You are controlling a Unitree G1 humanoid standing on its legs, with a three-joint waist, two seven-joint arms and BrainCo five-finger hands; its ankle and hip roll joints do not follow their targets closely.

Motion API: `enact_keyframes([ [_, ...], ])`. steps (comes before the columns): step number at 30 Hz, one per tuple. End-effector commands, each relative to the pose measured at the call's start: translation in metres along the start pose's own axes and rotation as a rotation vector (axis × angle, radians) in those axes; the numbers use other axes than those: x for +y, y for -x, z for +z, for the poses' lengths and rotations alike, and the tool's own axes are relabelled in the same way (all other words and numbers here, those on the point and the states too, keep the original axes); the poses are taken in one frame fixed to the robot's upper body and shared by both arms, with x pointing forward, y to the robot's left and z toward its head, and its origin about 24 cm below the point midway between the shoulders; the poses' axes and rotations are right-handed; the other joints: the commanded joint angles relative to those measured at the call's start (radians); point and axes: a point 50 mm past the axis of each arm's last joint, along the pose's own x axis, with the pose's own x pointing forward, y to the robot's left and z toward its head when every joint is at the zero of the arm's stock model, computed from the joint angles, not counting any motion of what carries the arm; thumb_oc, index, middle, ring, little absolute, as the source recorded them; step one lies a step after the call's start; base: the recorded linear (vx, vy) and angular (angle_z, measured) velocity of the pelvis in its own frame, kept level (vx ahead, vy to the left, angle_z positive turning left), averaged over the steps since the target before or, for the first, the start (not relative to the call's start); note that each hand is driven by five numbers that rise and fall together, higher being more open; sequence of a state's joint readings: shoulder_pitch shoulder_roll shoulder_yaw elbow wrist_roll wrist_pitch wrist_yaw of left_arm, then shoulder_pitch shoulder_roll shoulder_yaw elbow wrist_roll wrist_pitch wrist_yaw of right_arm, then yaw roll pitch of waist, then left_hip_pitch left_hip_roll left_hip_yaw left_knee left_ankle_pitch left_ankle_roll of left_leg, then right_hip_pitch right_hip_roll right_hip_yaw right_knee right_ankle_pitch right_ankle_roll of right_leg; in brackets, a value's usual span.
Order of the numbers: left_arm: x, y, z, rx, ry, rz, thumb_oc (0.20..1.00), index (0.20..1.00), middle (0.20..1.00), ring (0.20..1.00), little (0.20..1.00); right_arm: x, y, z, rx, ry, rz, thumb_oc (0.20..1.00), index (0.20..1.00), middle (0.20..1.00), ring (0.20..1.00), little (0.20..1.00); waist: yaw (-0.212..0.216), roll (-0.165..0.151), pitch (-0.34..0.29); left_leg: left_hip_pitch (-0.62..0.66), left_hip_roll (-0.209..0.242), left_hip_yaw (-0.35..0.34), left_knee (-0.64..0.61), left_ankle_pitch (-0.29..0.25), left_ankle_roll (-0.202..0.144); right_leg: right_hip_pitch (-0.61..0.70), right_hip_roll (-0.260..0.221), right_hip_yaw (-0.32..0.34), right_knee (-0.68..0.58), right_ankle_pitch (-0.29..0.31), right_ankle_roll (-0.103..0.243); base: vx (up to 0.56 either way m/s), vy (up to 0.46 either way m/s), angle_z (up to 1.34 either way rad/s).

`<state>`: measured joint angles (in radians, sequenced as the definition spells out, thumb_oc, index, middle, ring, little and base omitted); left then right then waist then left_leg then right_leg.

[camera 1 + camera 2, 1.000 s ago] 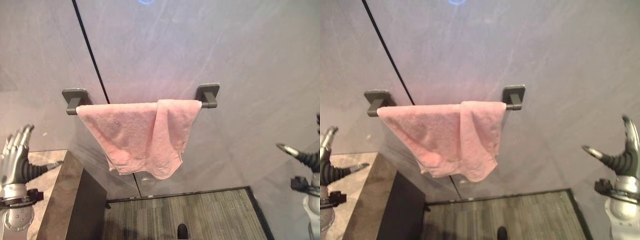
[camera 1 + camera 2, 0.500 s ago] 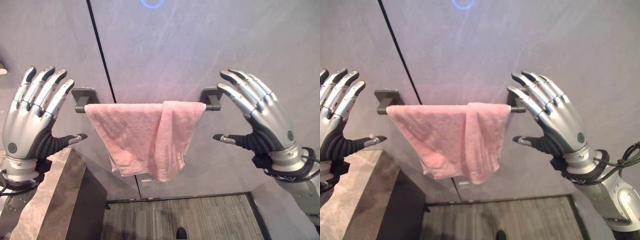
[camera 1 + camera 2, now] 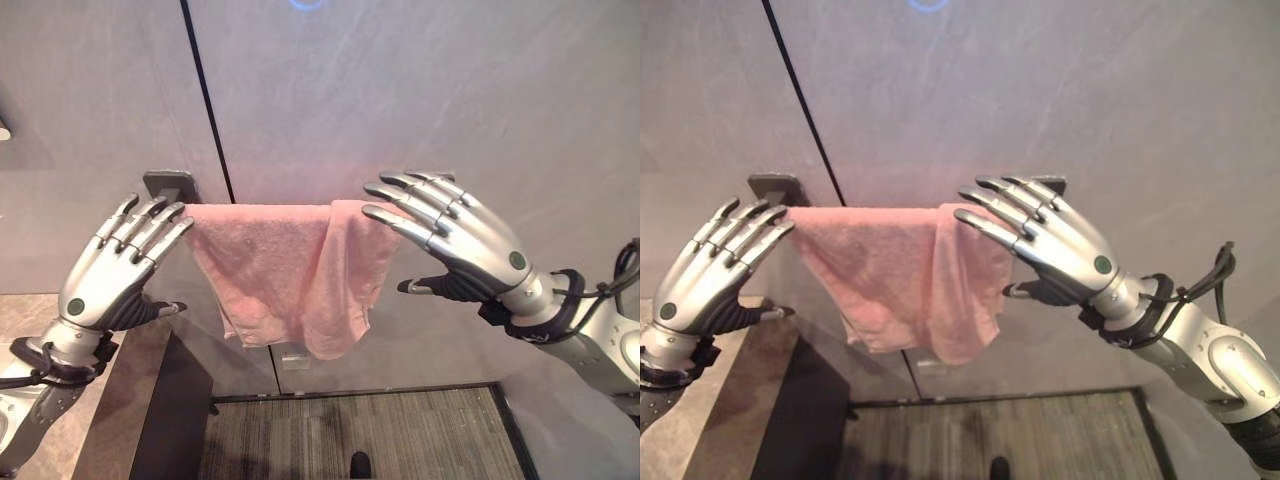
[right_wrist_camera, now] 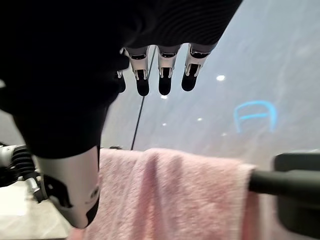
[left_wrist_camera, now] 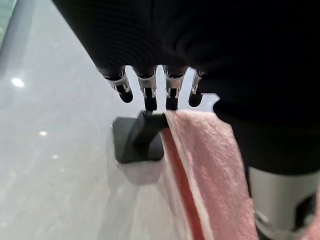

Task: Put brush and paste in cup on sink, flatten towel.

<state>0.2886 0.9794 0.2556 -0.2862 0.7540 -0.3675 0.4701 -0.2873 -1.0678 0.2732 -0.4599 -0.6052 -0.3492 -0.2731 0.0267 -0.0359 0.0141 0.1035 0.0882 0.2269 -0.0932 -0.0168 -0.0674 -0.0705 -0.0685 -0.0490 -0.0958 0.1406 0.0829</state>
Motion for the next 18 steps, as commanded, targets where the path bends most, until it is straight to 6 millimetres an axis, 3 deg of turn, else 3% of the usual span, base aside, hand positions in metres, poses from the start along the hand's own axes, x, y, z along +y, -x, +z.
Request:
enact_keyframes([
  [1, 0.011, -0.017, -0.003, -0.075, -0.069, 0.021, 1.000, 1.000, 1.000, 1.000, 1.000, -0.007, -0.005, -0.005, 0.010, 0.038, -0.025, 1.000, 1.000, 1.000, 1.000, 1.000, 0.006, -0.023, -0.006, -0.056, 0.019, -0.041, 0.006, 0.028, -0.022, 0.084, -0.105, -0.032, 0.009, -0.037, 0.099, 0.00, 0.000, 0.00],
  [9, 0.008, -0.020, -0.004, -0.083, -0.070, -0.021, 1.000, 1.000, 1.000, 1.000, 1.000, 0.016, 0.003, -0.019, 0.083, 0.041, 0.117, 1.000, 1.000, 1.000, 1.000, 1.000, 0.004, -0.024, -0.005, -0.057, 0.016, -0.041, 0.006, 0.025, -0.020, 0.080, -0.106, -0.027, 0.009, -0.037, 0.099, 0.00, 0.000, 0.00],
  [18, 0.004, -0.015, -0.012, -0.047, -0.058, -0.098, 1.000, 1.000, 1.000, 1.000, 1.000, 0.024, 0.013, -0.029, 0.156, 0.016, 0.178, 1.000, 1.000, 1.000, 1.000, 1.000, 0.001, -0.016, -0.006, -0.049, 0.017, -0.037, 0.006, 0.021, -0.019, 0.081, -0.105, -0.021, 0.009, -0.042, 0.098, 0.00, 0.000, 0.00],
])
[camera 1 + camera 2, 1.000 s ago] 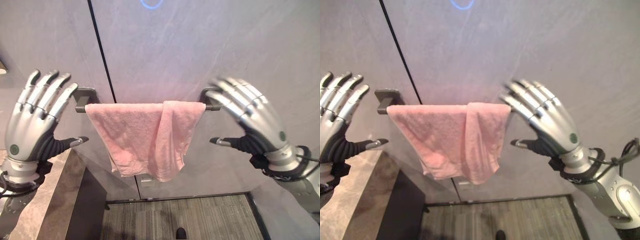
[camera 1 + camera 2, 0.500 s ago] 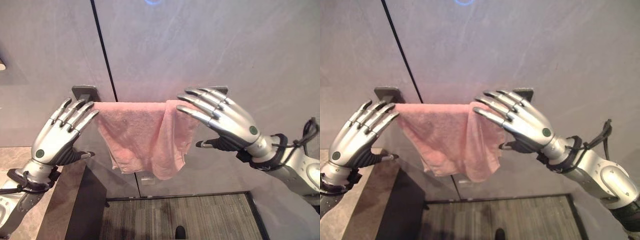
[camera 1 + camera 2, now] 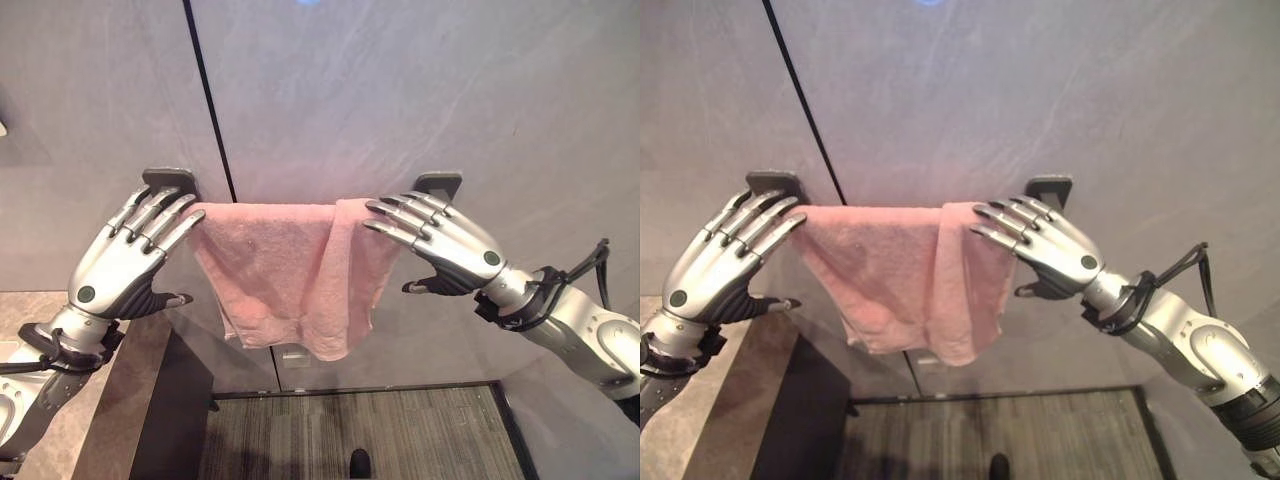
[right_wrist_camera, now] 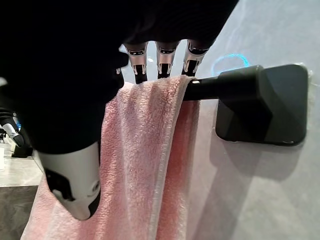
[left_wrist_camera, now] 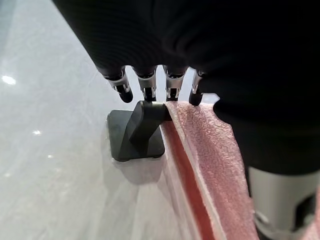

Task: Put brush and paste in cup on sink, flatten towel.

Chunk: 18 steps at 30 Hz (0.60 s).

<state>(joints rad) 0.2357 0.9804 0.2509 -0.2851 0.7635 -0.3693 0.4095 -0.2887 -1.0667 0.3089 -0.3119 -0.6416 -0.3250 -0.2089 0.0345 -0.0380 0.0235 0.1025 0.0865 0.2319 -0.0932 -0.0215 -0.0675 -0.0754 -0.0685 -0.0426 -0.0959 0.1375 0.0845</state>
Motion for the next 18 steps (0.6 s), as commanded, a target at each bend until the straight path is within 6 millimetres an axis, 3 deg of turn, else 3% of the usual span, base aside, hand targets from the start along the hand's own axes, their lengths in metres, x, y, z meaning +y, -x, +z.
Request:
enact_keyframes([
  [1, 0.002, -0.006, -0.012, -0.028, -0.035, -0.088, 1.000, 1.000, 1.000, 1.000, 1.000, -0.003, -0.002, -0.006, 0.033, -0.001, 0.005, 1.000, 1.000, 1.000, 1.000, 1.000, -0.007, -0.014, -0.015, -0.048, 0.019, -0.041, 0.006, 0.025, -0.019, 0.086, -0.105, -0.028, 0.009, -0.039, 0.097, 0.00, 0.000, 0.00],
  [18, 0.019, -0.014, -0.023, -0.073, 0.010, -0.291, 1.000, 1.000, 1.000, 1.000, 1.000, -0.010, 0.000, -0.019, 0.032, -0.043, 0.165, 1.000, 1.000, 1.000, 1.000, 1.000, -0.010, 0.002, -0.020, -0.032, 0.020, -0.025, 0.006, 0.027, -0.025, 0.093, -0.101, -0.025, 0.009, -0.042, 0.098, 0.00, 0.000, 0.00],
])
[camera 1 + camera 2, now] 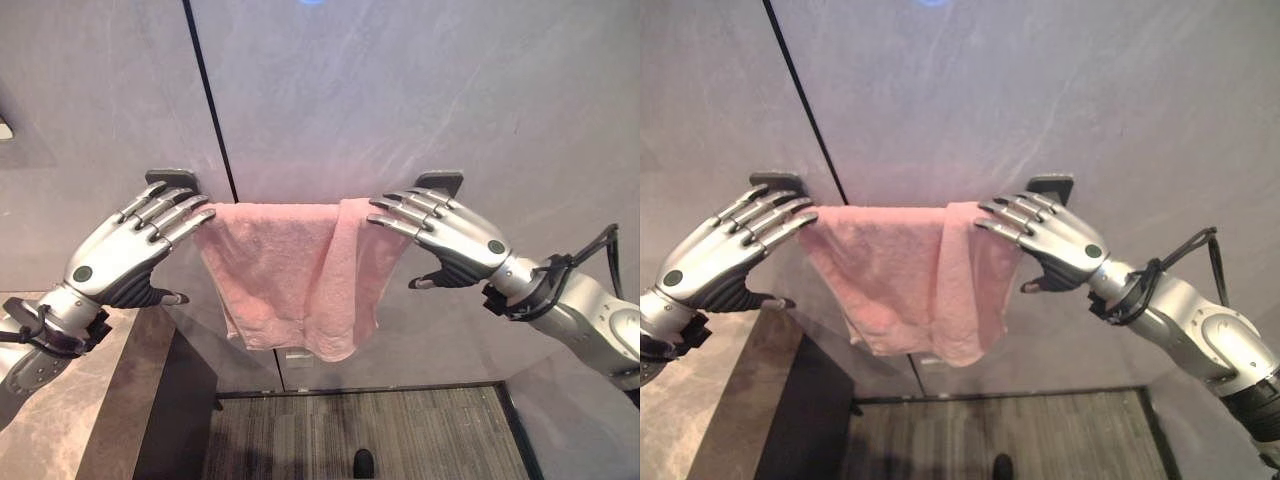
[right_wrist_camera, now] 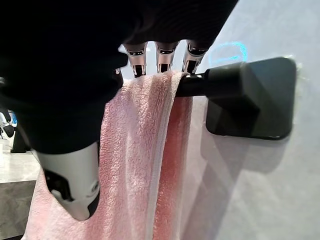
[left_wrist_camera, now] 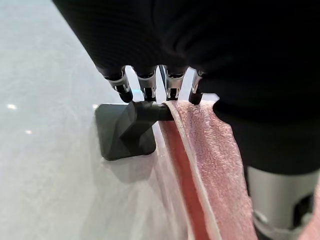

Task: Put brush and paste in cup on sink, flatten towel.

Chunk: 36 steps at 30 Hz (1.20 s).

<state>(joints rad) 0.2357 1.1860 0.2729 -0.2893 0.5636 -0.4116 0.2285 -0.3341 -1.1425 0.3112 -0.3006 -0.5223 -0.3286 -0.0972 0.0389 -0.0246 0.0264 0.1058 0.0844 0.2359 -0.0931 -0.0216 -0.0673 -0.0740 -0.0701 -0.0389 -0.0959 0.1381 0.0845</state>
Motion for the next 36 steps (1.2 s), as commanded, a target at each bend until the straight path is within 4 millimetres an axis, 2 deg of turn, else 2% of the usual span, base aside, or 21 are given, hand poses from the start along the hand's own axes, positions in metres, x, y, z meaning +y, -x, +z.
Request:
enact_keyframes([
  [1, 0.001, 0.004, -0.017, 0.037, -0.015, -0.129, 1.000, 1.000, 1.000, 1.000, 1.000, -0.001, 0.003, -0.012, 0.038, -0.021, 0.075, 1.000, 1.000, 1.000, 1.000, 1.000, -0.016, -0.010, -0.024, -0.034, 0.022, -0.028, 0.006, 0.027, -0.026, 0.092, -0.099, -0.029, 0.009, -0.042, 0.099, 0.00, 0.000, 0.00],
  [11, -0.001, 0.019, -0.031, 0.127, -0.027, -0.190, 1.000, 1.000, 1.000, 1.000, 1.000, 0.003, 0.034, -0.043, 0.240, -0.075, 0.103, 1.000, 1.000, 1.000, 1.000, 1.000, -0.021, -0.007, -0.025, -0.031, 0.027, -0.026, 0.006, 0.030, -0.031, 0.097, -0.096, -0.036, 0.009, -0.044, 0.098, 0.00, -0.006, -0.03],
  [16, -0.004, 0.026, -0.038, 0.176, -0.027, -0.207, 1.000, 1.000, 1.000, 1.000, 1.000, 0.006, 0.042, -0.047, 0.288, -0.102, 0.084, 1.000, 1.000, 1.000, 1.000, 1.000, -0.017, -0.009, -0.024, -0.029, 0.031, -0.026, 0.006, 0.031, -0.032, 0.099, -0.093, -0.037, 0.009, -0.046, 0.097, 0.00, 0.000, 0.00],
  [26, -0.003, 0.023, -0.037, 0.178, -0.028, -0.186, 1.000, 1.000, 1.000, 1.000, 1.000, 0.011, 0.043, -0.047, 0.310, -0.130, 0.085, 1.000, 1.000, 1.000, 1.000, 1.000, -0.013, -0.014, -0.025, -0.031, 0.034, -0.029, 0.006, 0.034, -0.033, 0.101, -0.091, -0.041, 0.009, -0.047, 0.094, 0.00, 0.000, 0.00],
  [28, -0.004, 0.021, -0.035, 0.175, -0.026, -0.170, 1.000, 1.000, 1.000, 1.000, 1.000, 0.011, 0.040, -0.044, 0.305, -0.195, 0.032, 1.000, 1.000, 1.000, 1.000, 1.000, -0.013, -0.013, -0.026, -0.031, 0.034, -0.030, 0.006, 0.034, -0.032, 0.101, -0.091, -0.043, 0.009, -0.047, 0.093, 0.00, 0.000, 0.00],
  [30, -0.005, 0.022, -0.036, 0.191, -0.025, -0.141, 1.000, 1.000, 1.000, 1.000, 1.000, 0.012, 0.037, -0.040, 0.297, -0.238, -0.010, 1.000, 1.000, 1.000, 1.000, 1.000, -0.012, -0.014, -0.025, -0.032, 0.034, -0.031, 0.006, 0.034, -0.031, 0.101, -0.091, -0.043, 0.009, -0.047, 0.093, 0.00, 0.000, 0.00],
  [32, -0.006, 0.018, -0.035, 0.244, 0.049, 0.032, 1.000, 1.000, 1.000, 1.000, 1.000, 0.010, 0.029, -0.031, 0.283, -0.375, -0.186, 1.000, 1.000, 1.000, 1.000, 1.000, -0.014, -0.014, -0.025, -0.028, 0.035, -0.035, 0.006, 0.029, -0.029, 0.107, -0.091, -0.047, 0.009, -0.054, 0.091, 0.00, 0.000, 0.00],
  [33, -0.006, 0.016, -0.036, 0.265, 0.078, 0.092, 1.000, 1.000, 1.000, 1.000, 1.000, 0.007, 0.029, -0.031, 0.287, -0.380, -0.232, 1.000, 1.000, 1.000, 1.000, 1.000, -0.012, -0.015, -0.025, -0.033, 0.035, -0.036, 0.006, 0.035, -0.029, 0.102, -0.091, -0.045, 0.009, -0.049, 0.088, 0.00, 0.000, 0.00],
  [36, -0.005, 0.011, -0.029, 0.331, 0.291, 0.384, 1.000, 1.000, 1.000, 1.000, 1.000, -0.004, 0.019, -0.018, 0.254, -0.533, -0.491, 1.000, 1.000, 1.000, 1.000, 1.000, -0.013, -0.015, -0.024, -0.034, 0.036, -0.037, 0.006, 0.035, -0.025, 0.102, -0.091, -0.045, 0.009, -0.050, 0.084, 0.00, 0.000, 0.00],
])
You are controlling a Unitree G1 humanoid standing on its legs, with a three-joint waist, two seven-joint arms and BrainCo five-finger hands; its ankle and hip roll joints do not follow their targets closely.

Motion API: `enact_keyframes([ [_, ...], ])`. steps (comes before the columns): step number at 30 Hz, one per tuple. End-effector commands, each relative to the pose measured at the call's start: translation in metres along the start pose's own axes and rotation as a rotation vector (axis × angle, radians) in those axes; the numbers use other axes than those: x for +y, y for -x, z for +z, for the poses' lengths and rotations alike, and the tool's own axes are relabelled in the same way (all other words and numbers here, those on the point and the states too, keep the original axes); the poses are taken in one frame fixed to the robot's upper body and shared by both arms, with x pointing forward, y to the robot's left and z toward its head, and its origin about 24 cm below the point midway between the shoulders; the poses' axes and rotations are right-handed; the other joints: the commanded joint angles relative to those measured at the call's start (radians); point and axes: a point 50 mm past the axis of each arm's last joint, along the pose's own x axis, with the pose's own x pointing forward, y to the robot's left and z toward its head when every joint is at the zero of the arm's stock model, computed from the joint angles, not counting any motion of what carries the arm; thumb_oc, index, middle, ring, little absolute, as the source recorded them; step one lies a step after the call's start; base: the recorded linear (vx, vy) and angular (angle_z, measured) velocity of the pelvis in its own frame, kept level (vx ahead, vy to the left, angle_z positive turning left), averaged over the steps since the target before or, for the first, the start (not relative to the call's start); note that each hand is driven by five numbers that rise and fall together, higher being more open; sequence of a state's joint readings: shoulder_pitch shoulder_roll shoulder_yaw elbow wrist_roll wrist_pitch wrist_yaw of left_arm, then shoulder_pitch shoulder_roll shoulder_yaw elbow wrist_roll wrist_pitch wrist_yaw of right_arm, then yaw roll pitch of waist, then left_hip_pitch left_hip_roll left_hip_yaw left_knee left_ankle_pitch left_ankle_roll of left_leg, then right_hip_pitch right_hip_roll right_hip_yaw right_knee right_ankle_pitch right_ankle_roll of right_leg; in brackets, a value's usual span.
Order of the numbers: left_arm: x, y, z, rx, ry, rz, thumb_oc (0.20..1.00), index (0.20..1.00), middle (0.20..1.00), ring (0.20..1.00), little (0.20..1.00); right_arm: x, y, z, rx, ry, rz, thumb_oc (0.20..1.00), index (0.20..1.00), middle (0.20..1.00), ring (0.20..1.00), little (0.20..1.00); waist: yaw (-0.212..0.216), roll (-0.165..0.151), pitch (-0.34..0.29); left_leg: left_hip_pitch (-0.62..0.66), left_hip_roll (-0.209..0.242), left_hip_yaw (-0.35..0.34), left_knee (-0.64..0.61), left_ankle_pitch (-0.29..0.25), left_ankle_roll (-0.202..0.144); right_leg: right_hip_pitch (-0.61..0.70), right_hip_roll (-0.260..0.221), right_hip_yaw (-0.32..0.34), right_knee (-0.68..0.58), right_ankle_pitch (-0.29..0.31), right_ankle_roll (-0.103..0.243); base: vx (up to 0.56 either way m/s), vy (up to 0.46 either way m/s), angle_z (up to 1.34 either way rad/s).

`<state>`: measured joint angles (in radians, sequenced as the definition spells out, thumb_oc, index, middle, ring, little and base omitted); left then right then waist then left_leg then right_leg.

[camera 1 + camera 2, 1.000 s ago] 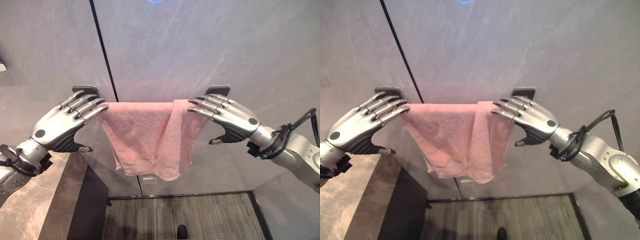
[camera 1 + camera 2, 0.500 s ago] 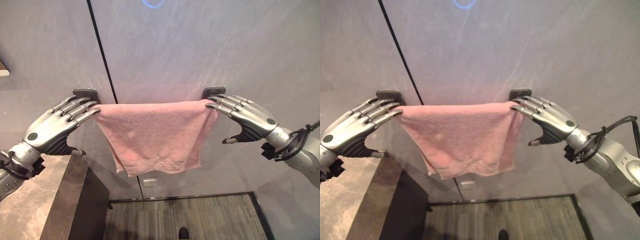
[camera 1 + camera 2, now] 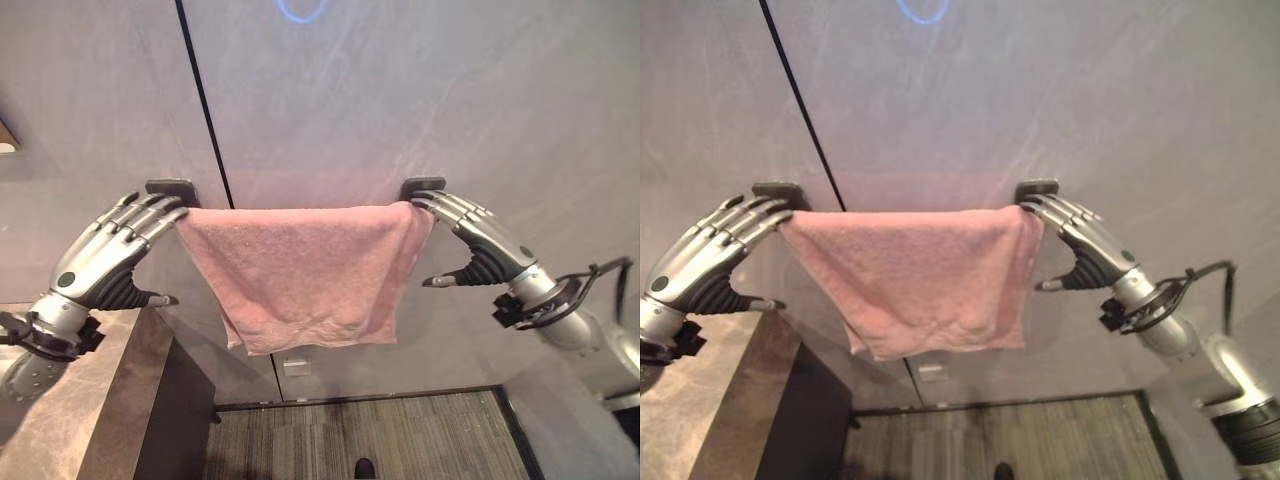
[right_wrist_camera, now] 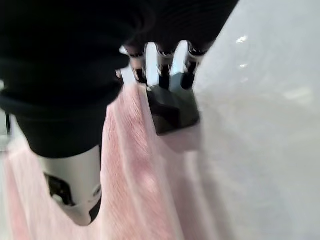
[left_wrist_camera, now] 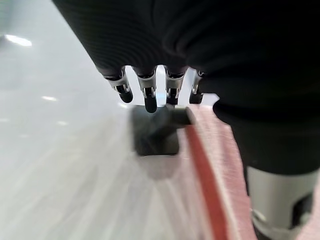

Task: Put brush and paste in cup on sink, flatten towel.

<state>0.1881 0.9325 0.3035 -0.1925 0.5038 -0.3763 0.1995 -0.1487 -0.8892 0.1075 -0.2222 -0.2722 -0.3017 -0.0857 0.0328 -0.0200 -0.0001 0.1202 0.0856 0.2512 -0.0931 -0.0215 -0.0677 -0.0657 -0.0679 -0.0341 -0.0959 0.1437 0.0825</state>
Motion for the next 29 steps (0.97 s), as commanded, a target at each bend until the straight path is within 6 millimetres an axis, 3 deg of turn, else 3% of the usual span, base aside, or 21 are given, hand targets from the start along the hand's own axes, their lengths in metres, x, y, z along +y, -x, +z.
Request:
enact_keyframes([
  [1, 0.024, -0.011, -0.003, 0.063, 0.213, 0.375, 1.000, 1.000, 1.000, 1.000, 1.000, -0.029, -0.010, 0.022, -0.097, -0.177, -0.320, 1.000, 1.000, 1.000, 1.000, 1.000, -0.010, -0.021, 0.001, -0.045, 0.036, -0.053, 0.006, 0.025, -0.025, 0.096, -0.092, -0.049, 0.009, -0.063, 0.085, -0.03, -0.013, 0.01],
  [3, 0.027, -0.014, 0.005, 0.069, 0.366, 0.539, 1.000, 1.000, 1.000, 1.000, 1.000, -0.035, -0.014, 0.036, -0.163, -0.267, -0.421, 1.000, 1.000, 1.000, 1.000, 1.000, -0.013, -0.025, 0.002, -0.051, 0.037, -0.052, 0.006, 0.039, -0.022, 0.089, -0.091, -0.048, 0.009, -0.050, 0.079, -0.03, -0.013, 0.00],
  [5, 0.024, -0.015, 0.005, 0.090, 0.403, 0.564, 1.000, 1.000, 1.000, 1.000, 1.000, -0.035, -0.015, 0.035, -0.156, -0.304, -0.445, 1.000, 1.000, 1.000, 1.000, 1.000, -0.015, -0.025, -0.001, -0.051, 0.038, -0.052, 0.006, 0.032, -0.023, 0.090, -0.090, -0.048, 0.009, -0.056, 0.079, 0.00, 0.000, 0.00],
  [7, 0.025, -0.016, 0.015, 0.099, 0.613, 0.753, 1.000, 1.000, 1.000, 1.000, 1.000, -0.045, -0.010, 0.037, -0.149, -0.354, -0.611, 1.000, 1.000, 1.000, 1.000, 1.000, -0.024, -0.028, -0.004, -0.053, 0.040, -0.051, 0.006, 0.032, -0.023, 0.088, -0.085, -0.044, 0.009, -0.053, 0.076, 0.00, 0.000, 0.00],
  [11, 0.017, -0.005, 0.020, 0.116, 0.749, 0.753, 1.000, 1.000, 1.000, 1.000, 1.000, -0.049, 0.008, 0.034, -0.102, -0.309, -0.706, 1.000, 1.000, 1.000, 1.000, 1.000, -0.028, -0.027, -0.002, -0.058, 0.040, -0.054, 0.006, 0.032, -0.021, 0.083, -0.085, -0.042, 0.009, -0.051, 0.076, 0.00, 0.000, 0.00],
  [15, -0.016, 0.024, 0.016, 0.282, 0.851, 0.634, 1.000, 1.000, 1.000, 1.000, 1.000, -0.030, 0.039, 0.016, 0.075, -0.392, -0.753, 1.000, 1.000, 1.000, 1.000, 1.000, -0.033, -0.022, 0.014, -0.069, 0.039, -0.059, 0.006, 0.036, -0.019, 0.077, -0.085, -0.044, 0.009, -0.052, 0.073, 0.00, 0.000, 0.00],
  [18, -0.057, 0.056, 0.012, 0.490, 0.899, 0.448, 1.000, 1.000, 1.000, 1.000, 1.000, -0.001, 0.070, -0.003, 0.289, -0.446, -0.692, 1.000, 1.000, 1.000, 1.000, 1.000, -0.039, -0.015, 0.028, -0.076, 0.039, -0.064, 0.006, 0.035, -0.019, 0.078, -0.086, -0.053, 0.009, -0.056, 0.072, -0.03, -0.002, 0.01],
  [19, -0.063, 0.062, 0.012, 0.513, 0.915, 0.410, 1.000, 1.000, 1.000, 1.000, 1.000, 0.006, 0.079, -0.008, 0.345, -0.474, -0.664, 1.000, 1.000, 1.000, 1.000, 1.000, -0.041, -0.016, 0.029, -0.085, 0.038, -0.065, 0.006, 0.044, -0.017, 0.070, -0.087, -0.054, 0.009, -0.050, 0.071, -0.03, -0.010, 0.02],
  [22, -0.108, 0.087, 0.026, 0.654, 1.143, 0.226, 1.000, 1.000, 1.000, 1.000, 1.000, 0.050, 0.111, -0.025, 0.577, -0.562, -0.488, 1.000, 1.000, 1.000, 1.000, 1.000, -0.048, -0.014, 0.047, -0.098, 0.038, -0.067, 0.006, 0.051, -0.011, 0.059, -0.090, -0.059, 0.009, -0.044, 0.072, -0.06, -0.016, 0.03],
  [23, -0.108, 0.087, 0.026, 0.654, 1.144, 0.226, 1.000, 1.000, 1.000, 1.000, 1.000, 0.050, 0.111, -0.025, 0.577, -0.562, -0.488, 1.000, 1.000, 1.000, 1.000, 1.000, -0.049, -0.014, 0.046, -0.100, 0.038, -0.067, 0.006, 0.052, -0.011, 0.058, -0.090, -0.059, 0.009, -0.043, 0.072, -0.03, -0.011, 0.03],
  [24, -0.121, 0.091, 0.031, 0.684, 1.192, 0.171, 1.000, 1.000, 1.000, 1.000, 1.000, 0.066, 0.117, -0.032, 0.646, -0.585, -0.437, 1.000, 1.000, 1.000, 1.000, 1.000, -0.049, -0.013, 0.048, -0.103, 0.038, -0.068, 0.006, 0.055, -0.011, 0.055, -0.091, -0.060, 0.009, -0.041, 0.073, -0.03, -0.014, 0.03],
  [25, -0.151, 0.102, 0.040, 0.770, 1.260, 0.029, 1.000, 1.000, 1.000, 1.000, 1.000, 0.103, 0.132, -0.043, 0.797, -0.636, -0.313, 1.000, 1.000, 1.000, 1.000, 1.000, -0.049, -0.012, 0.051, -0.106, 0.037, -0.068, 0.006, 0.060, -0.011, 0.052, -0.090, -0.060, 0.009, -0.039, 0.074, -0.03, -0.014, 0.02],
  [26, -0.152, 0.101, 0.040, 0.770, 1.260, 0.031, 1.000, 1.000, 1.000, 1.000, 1.000, 0.104, 0.131, -0.044, 0.795, -0.636, -0.314, 1.000, 1.000, 1.000, 1.000, 1.000, -0.050, -0.012, 0.051, -0.106, 0.037, -0.068, 0.006, 0.059, -0.011, 0.051, -0.090, -0.060, 0.009, -0.039, 0.074, -0.03, -0.013, 0.04],
  [29, -0.177, 0.109, 0.045, 0.824, 1.220, -0.137, 1.000, 1.000, 1.000, 1.000, 1.000, 0.147, 0.147, -0.054, 0.948, -0.656, -0.092, 1.000, 1.000, 1.000, 1.000, 1.000, -0.044, -0.010, 0.053, -0.108, 0.038, -0.072, 0.006, 0.063, -0.014, 0.051, -0.090, -0.061, 0.009, -0.039, 0.073, 0.00, 0.000, 0.00],
])
